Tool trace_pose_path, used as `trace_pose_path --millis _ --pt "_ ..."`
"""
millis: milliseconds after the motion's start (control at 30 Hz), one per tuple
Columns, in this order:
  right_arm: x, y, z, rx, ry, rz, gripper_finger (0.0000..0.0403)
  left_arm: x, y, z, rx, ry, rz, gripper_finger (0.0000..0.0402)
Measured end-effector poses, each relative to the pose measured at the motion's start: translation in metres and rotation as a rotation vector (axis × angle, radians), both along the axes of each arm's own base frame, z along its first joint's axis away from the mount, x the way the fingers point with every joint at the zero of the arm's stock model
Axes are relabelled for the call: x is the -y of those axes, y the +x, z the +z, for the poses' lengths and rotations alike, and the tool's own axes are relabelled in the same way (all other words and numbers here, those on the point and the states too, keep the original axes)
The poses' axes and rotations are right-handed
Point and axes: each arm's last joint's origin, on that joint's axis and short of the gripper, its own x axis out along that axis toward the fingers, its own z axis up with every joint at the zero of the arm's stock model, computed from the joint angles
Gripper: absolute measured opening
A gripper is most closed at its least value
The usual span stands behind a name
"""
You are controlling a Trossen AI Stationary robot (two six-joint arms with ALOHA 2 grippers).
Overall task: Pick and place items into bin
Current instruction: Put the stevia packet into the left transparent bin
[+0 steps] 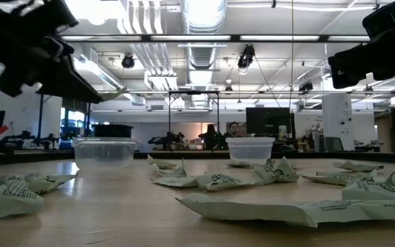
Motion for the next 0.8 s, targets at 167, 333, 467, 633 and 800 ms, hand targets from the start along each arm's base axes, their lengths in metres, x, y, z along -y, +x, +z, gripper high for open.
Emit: trace_pose_path --millis 167,333,467,633,800 --pt "0.000 0.000 0.000 0.000 0.000 0.000 0.0052 -0.022 0.000 0.002 -0.088 -0.064 0.041 0.0006" --pt "0.000 0.000 0.000 0.001 0.000 -0.001 0.0052 -0.035 0.004 0.002 -0.123 -0.076 0.059 0.0006" --pt "0.000 0.000 0.000 0.001 0.000 0.000 0.0052 -0.040 0.008 0.000 -0.159 -0.087 0.053 0.0006" --pt "0.000 0.000 0.000 0.000 0.000 0.000 0.0052 -0.045 0.010 -0.005 -0.194 -0.106 0.061 0.0006" --pt "0.000 0.000 0.000 0.000 0.000 0.000 0.0052 -0.045 0.012 -0.003 -0.204 -0.085 0.041 0.0011"
